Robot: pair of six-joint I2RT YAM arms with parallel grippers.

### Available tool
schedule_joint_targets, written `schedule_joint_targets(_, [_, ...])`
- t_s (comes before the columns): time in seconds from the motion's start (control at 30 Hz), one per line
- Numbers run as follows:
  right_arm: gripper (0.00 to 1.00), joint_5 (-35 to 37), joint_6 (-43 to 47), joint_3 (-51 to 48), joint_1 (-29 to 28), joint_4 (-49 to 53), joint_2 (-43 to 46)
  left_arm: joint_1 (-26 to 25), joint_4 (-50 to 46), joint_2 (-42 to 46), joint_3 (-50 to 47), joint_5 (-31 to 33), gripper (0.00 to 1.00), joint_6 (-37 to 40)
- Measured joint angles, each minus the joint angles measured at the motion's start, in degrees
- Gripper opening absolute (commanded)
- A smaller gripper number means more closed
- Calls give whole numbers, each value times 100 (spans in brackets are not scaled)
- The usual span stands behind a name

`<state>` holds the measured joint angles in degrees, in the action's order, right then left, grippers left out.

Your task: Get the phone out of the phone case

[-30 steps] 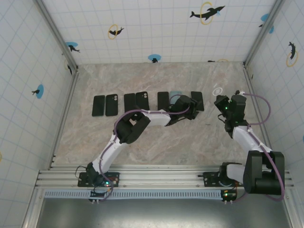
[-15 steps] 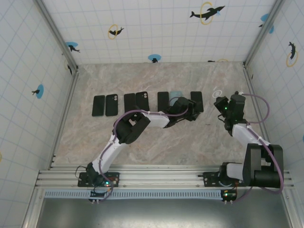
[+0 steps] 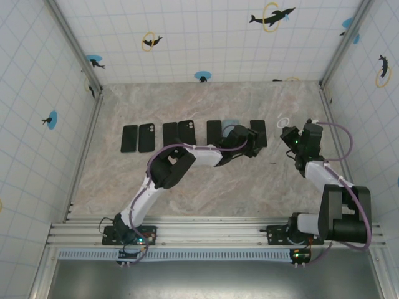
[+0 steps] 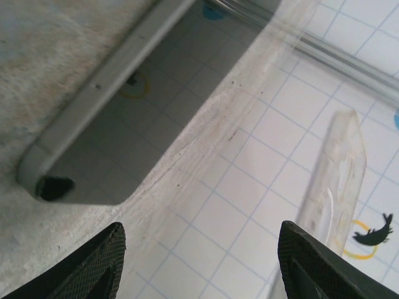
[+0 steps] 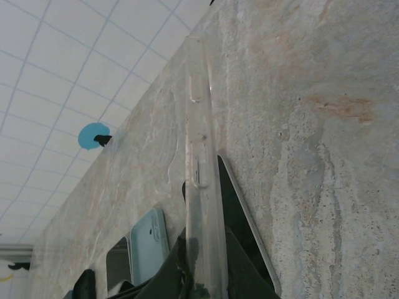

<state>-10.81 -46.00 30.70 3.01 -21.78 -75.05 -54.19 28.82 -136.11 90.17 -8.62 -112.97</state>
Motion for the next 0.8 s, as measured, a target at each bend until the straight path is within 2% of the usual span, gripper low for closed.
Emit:
schedule_joint_targets(0.2, [0,-621,92,155,197,-304,-717,192,-409,940,-13,-87,69,872])
schedule_joint_targets(0.4, [1,-907,146,350,275,-629,-1226,448,-514,1757,-70,-291,74,1626])
schedule_joint_targets(0.53, [2,-970,120,356,339,-809,-1482,535,-525,2031,-426,-463,77,1987])
schedule_joint_targets(0.8, [4,-1016,120,365,348,-970,-1891,654,-546,2218,-1158,-629,79,2173])
